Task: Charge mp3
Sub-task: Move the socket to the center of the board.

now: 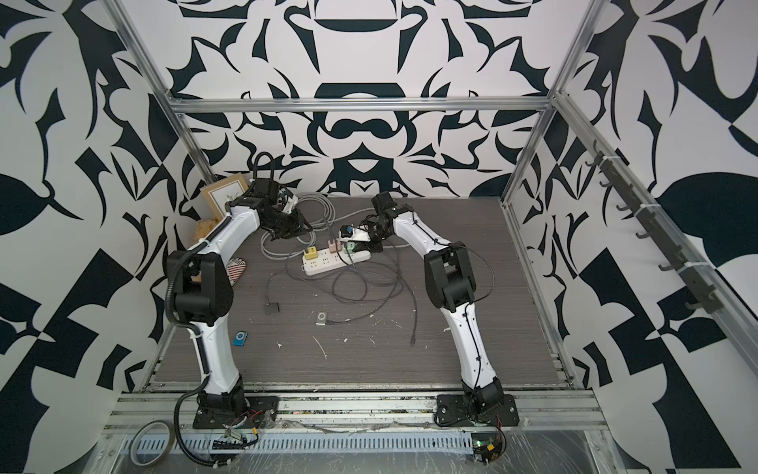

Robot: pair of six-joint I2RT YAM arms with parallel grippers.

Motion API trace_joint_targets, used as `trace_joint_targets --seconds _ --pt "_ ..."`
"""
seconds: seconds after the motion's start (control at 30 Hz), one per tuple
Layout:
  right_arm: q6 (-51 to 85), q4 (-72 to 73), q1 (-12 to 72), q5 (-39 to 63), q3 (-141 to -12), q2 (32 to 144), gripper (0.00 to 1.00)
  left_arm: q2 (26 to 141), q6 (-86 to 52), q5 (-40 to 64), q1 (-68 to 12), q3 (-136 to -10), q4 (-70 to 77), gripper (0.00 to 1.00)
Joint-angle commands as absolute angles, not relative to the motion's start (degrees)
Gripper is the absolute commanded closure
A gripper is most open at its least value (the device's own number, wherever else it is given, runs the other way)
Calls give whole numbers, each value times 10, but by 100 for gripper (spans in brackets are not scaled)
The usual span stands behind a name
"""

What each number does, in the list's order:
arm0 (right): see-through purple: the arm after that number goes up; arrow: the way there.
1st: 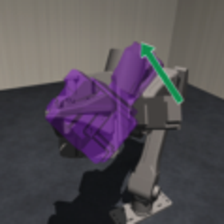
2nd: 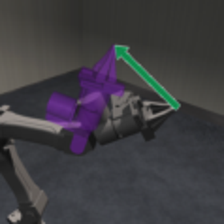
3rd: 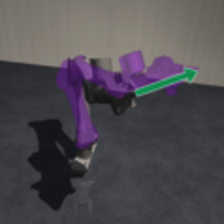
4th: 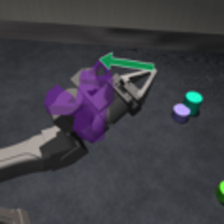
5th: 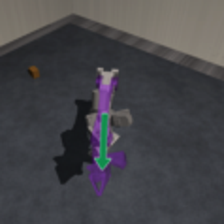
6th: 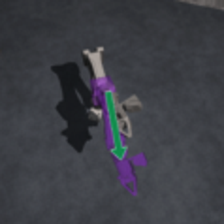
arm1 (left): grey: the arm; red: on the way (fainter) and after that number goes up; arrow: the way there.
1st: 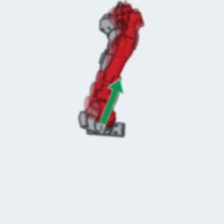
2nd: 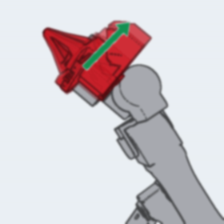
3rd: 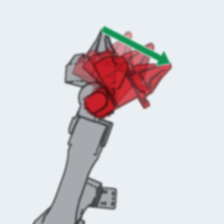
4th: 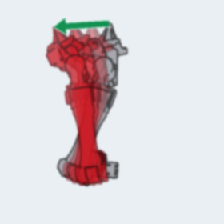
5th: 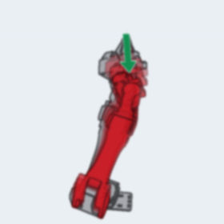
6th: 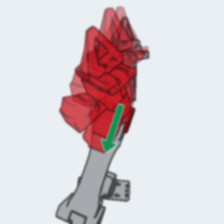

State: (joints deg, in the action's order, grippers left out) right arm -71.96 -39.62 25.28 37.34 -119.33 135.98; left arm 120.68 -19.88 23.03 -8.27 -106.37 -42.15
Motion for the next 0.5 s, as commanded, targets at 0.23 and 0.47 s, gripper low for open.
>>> trace_joint_targets --seconds 0.23,0.47 --pt "-683 -340 284 357 -1063 1269 100 1370 -184 252 -91 -1260 -577 79" --pt "-672 -346 295 356 -1038 1245 100 1462 -148 268 -119 -1375 -642 79"
